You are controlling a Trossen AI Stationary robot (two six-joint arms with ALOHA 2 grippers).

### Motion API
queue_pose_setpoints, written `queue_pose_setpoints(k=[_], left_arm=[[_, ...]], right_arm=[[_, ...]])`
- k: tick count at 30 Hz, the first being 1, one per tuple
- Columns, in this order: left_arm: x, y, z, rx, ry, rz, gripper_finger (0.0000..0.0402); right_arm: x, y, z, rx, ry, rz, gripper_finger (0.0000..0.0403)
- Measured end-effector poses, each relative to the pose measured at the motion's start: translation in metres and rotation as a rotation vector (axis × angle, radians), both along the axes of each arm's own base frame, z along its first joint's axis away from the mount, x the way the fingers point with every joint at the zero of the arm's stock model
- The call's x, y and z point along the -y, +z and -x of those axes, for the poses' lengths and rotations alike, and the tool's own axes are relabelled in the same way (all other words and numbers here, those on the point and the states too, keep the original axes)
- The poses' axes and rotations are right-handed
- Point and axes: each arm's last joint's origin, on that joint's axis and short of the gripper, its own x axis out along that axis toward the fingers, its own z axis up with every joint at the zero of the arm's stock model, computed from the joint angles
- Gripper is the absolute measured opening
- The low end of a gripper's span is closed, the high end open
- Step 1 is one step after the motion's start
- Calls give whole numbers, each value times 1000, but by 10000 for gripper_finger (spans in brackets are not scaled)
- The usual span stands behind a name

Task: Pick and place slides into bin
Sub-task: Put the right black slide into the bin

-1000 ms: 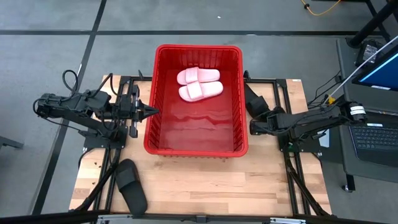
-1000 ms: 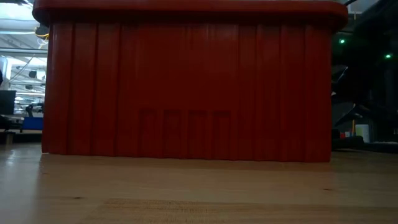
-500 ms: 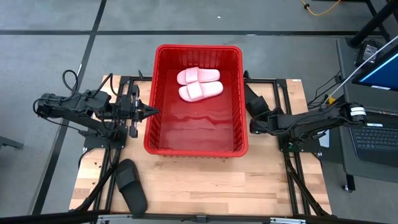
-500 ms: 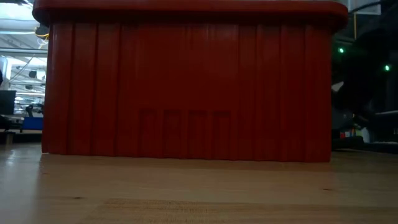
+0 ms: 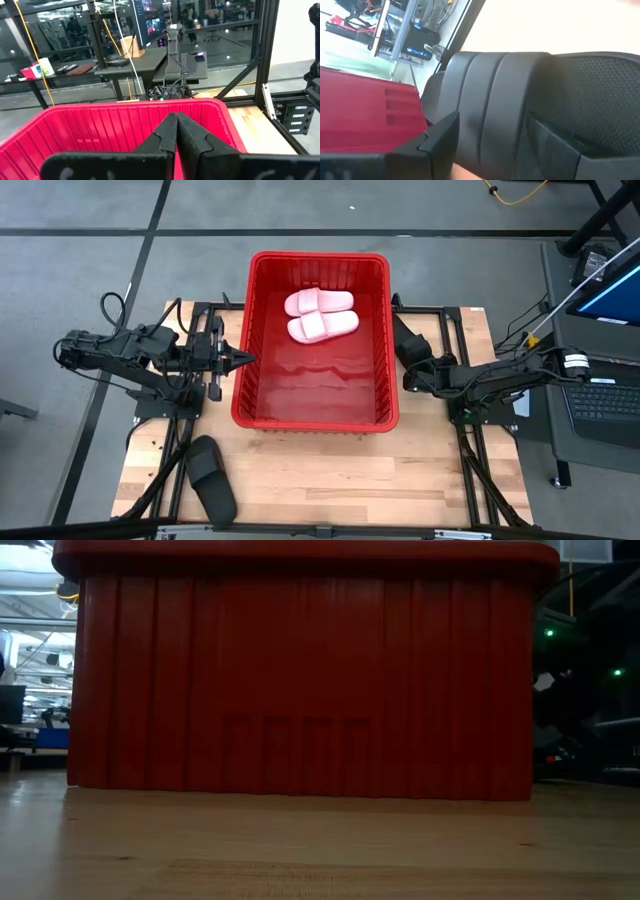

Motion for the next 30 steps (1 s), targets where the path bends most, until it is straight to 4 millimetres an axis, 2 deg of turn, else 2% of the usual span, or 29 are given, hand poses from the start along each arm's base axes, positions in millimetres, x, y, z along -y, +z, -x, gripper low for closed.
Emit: queue_pose_setpoints(k=[11,14,19,25,30], left_arm=[[0,0,0,0,0,0,2],[0,0,0,0,0,1,3],[0,0,0,0,-1,2,5],[0,0,0,0,-1,1,2],[0,0,0,0,-1,0,5]], right_arm=[[5,3,-4,-7,13,17,229],[7,2,-5,-11,27,-17,217],[8,2,-5,-44,58,-37,157],[8,2,-5,-82,85,-31,26],[8,2,-5,-96,95,-29,17]])
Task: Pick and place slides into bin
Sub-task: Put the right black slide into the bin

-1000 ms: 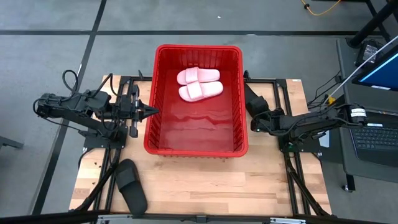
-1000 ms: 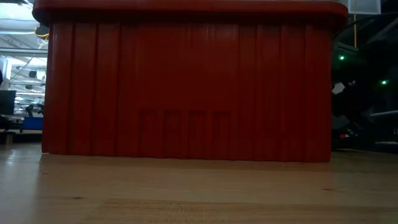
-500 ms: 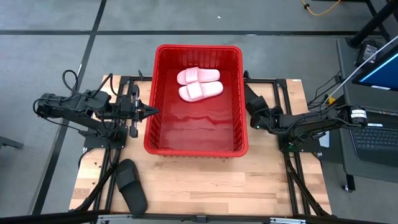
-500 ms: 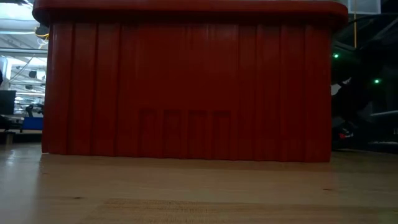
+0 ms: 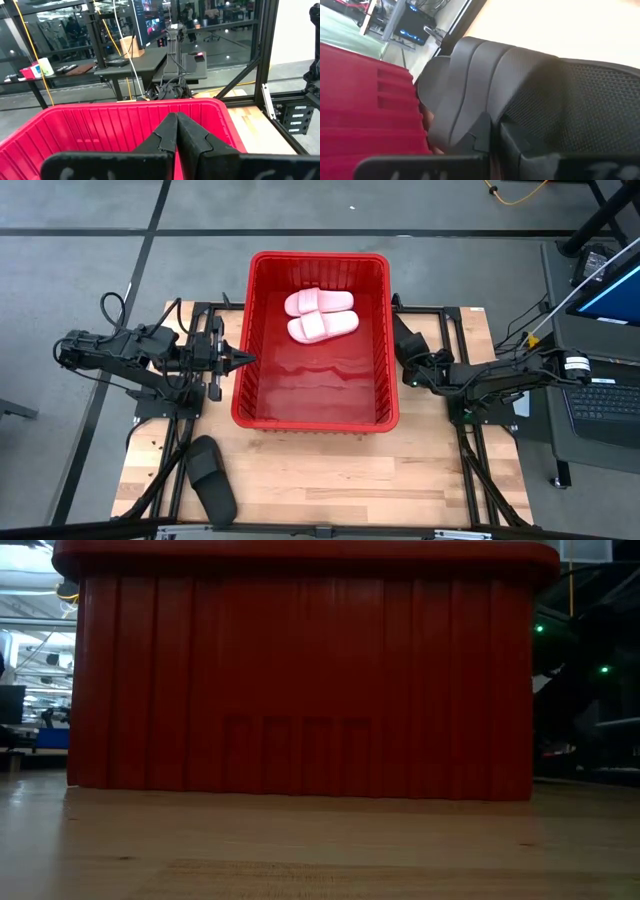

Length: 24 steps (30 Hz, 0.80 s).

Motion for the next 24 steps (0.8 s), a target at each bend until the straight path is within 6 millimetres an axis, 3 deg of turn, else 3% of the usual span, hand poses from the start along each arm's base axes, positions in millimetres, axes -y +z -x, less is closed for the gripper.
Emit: queue_pose_setpoints(k=[24], left_arm=[[0,-1,0,-10,-2,-17,5]], right_arm=[[-14,20,-17,76,-9,316,17]])
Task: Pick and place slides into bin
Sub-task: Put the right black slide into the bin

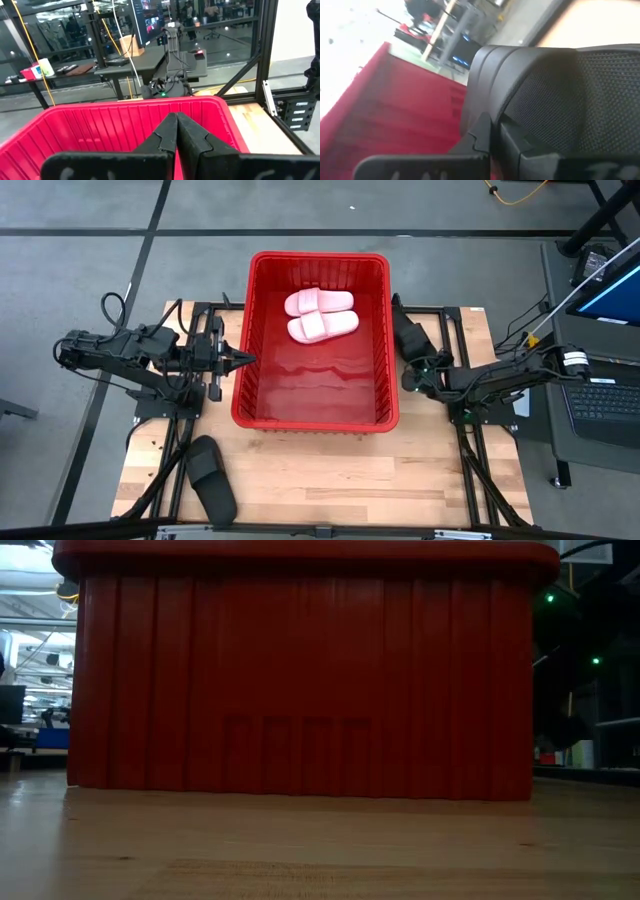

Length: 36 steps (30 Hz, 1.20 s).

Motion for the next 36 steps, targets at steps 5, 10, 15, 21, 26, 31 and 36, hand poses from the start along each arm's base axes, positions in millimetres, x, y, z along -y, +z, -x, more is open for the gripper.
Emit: queue_pose_setpoints(k=[5,10,15,21,26,31,36], left_arm=[[0,0,0,-1,-1,-12,2],[0,0,0,-1,-1,-12,2],[0,0,0,-1,-1,-17,3],[0,1,2,4,-3,-36,1],[-1,2,5,14,-2,-35,2],[-2,4,9,29,-2,-32,2],[-2,5,12,37,-2,-31,1]], right_arm=[[-3,17,-9,-19,-44,107,17],[-3,36,-19,-75,-75,172,17],[-3,58,-26,-139,-78,202,17],[-3,90,-31,-242,-90,240,15],[-3,119,-34,-330,-92,260,15],[-3,145,-35,-406,-106,274,15],[-3,165,-36,-469,-106,280,15]])
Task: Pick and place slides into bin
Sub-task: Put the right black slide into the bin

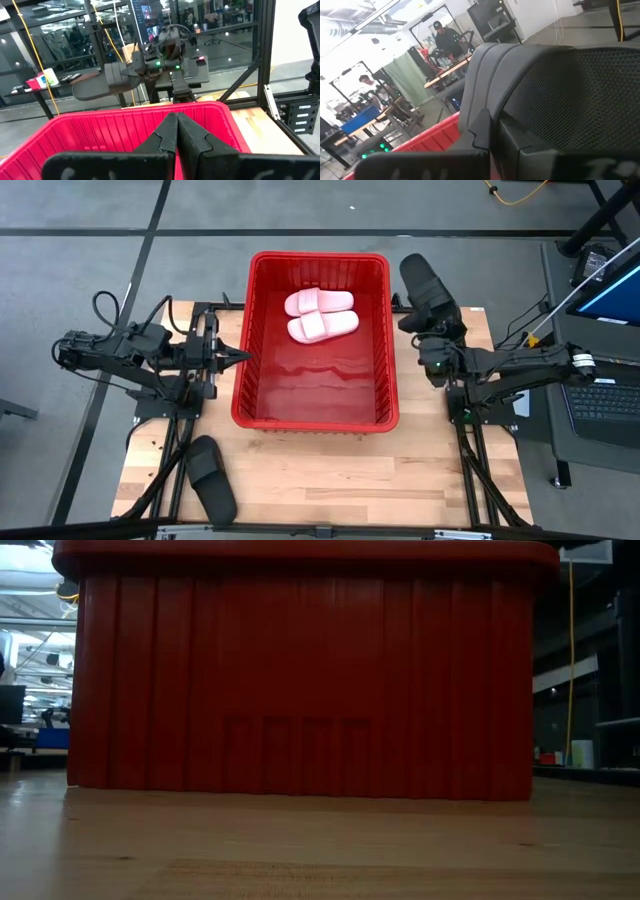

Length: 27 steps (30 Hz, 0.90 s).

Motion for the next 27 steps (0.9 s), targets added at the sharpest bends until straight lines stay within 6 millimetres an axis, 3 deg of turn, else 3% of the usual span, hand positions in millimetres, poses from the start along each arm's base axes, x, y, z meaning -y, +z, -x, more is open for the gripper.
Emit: queue_pose_setpoints(k=[16,27], left_arm=[[-3,4,10,29,52,-33,1],[-4,4,13,33,52,-56,2]], right_arm=[[-1,63,-6,-146,248,1,15],[-6,114,-7,-247,640,152,15]])
